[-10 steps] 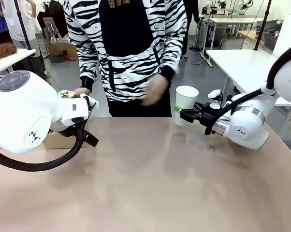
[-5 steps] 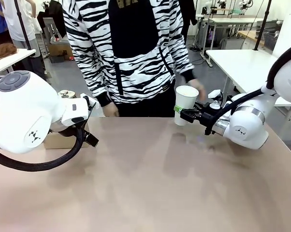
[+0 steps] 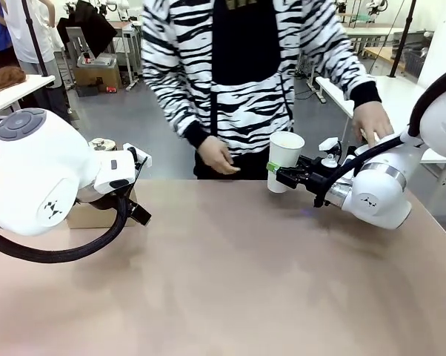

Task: Pour a drink into a cup and package it in a carrier.
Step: When a person places the Paper Cup Lid on the 600 ml Paper Cup , lift the 600 ml Paper Cup.

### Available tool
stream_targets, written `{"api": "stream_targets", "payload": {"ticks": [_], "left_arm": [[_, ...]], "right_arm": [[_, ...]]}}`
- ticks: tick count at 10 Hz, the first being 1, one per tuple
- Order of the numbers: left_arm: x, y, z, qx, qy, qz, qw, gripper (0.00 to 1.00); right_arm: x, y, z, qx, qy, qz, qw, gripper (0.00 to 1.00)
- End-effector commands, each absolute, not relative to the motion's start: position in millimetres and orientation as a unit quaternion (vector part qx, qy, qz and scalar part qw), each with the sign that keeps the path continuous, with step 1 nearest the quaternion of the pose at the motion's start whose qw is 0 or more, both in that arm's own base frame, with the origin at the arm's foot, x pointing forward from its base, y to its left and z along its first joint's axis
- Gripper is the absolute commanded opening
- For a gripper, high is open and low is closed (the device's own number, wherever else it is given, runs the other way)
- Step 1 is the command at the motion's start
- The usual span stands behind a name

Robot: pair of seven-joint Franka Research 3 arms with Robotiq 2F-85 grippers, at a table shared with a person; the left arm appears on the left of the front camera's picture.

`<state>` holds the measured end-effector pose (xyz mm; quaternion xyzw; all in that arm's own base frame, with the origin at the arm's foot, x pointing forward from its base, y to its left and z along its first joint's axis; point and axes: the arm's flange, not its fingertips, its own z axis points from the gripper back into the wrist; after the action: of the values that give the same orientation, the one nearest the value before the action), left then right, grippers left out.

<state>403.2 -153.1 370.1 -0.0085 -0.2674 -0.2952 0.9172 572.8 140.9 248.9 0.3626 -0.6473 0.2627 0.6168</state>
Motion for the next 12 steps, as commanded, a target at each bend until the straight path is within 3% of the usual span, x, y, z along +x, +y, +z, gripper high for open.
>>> {"api": "stream_targets", "payload": {"ticks": [1, 12], "left_arm": [[403.1, -152.4, 370.5, -0.010, -0.268, -0.294, 0.917, 1.00], [403.1, -152.4, 370.5, -0.010, -0.268, -0.294, 0.917, 1.00]], "right_arm": [[569.8, 141.2, 252.1, 0.361, -0.648, 0.262, 0.617, 0.80], [569.8, 141.2, 252.1, 0.361, -0.648, 0.262, 0.617, 0.80]]}}
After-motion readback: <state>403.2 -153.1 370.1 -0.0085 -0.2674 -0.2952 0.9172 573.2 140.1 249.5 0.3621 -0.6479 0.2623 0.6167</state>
